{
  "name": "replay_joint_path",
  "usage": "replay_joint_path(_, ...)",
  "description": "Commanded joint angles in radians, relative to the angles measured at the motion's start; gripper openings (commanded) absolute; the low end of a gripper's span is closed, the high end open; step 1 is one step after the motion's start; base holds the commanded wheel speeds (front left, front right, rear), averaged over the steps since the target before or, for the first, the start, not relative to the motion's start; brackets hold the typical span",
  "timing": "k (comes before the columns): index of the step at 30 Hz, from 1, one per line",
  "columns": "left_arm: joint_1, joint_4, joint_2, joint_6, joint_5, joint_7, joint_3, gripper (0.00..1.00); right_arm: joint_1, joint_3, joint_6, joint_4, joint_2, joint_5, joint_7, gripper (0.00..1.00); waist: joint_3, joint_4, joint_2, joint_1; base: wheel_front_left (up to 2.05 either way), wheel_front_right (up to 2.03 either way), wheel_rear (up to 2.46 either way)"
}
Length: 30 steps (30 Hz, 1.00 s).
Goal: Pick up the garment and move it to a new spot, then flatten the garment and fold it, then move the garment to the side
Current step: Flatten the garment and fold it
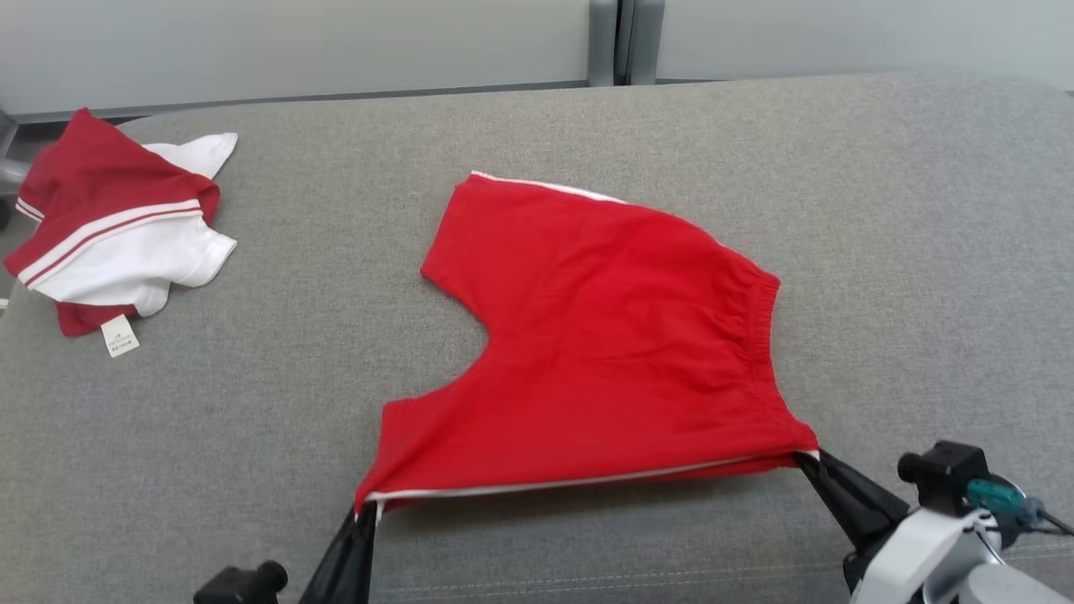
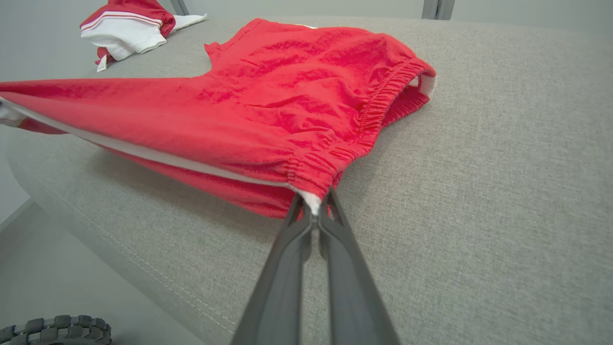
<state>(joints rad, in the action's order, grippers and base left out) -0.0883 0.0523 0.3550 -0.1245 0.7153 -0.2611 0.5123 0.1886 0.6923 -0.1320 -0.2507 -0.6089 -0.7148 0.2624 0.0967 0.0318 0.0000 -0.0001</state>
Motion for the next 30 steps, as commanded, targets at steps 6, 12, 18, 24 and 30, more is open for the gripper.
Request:
replay_joint_path(6, -0.082, -0.045, 0.019, -0.013, -0.022, -0.006, 0.000, 0.00, -0.113, -0.075, 0.002, 0.067, -0.014, 0.042, -0.022, 0.00, -0.009, -0.009, 0.0000, 0.0001, 0.00, 0.00, 0.00)
replay_joint_path(12, -0.154, -0.103, 0.040, -0.043, -0.014, -0.005, -0.034, 0.00, -0.196, -0.123, 0.002, 0.149, -0.010, 0.072, -0.082, 0.00, -0.003, -0.018, 0.0000, 0.0001, 0.00, 0.00, 0.00)
replay_joint_path(18, -0.166, -0.124, 0.065, -0.042, -0.032, 0.012, -0.022, 0.00, -0.226, -0.143, 0.002, 0.186, 0.009, 0.084, -0.133, 0.00, 0.000, -0.020, 0.0000, 0.0001, 0.00, 0.00, 0.00)
replay_joint_path(24, 0.004, -0.093, 0.053, 0.008, -0.045, 0.068, -0.004, 0.00, -0.190, -0.187, 0.002, 0.171, 0.060, 0.073, -0.161, 0.00, -0.005, -0.009, 0.0000, 0.0001, 0.00, 0.00, 0.00)
replay_joint_path(30, 0.213, -0.006, 0.074, 0.087, -0.010, 0.202, 0.004, 0.00, -0.120, -0.217, 0.002, 0.144, 0.097, 0.062, -0.203, 0.00, 0.007, -0.021, 0.0000, 0.0001, 0.00, 0.00, 0.00)
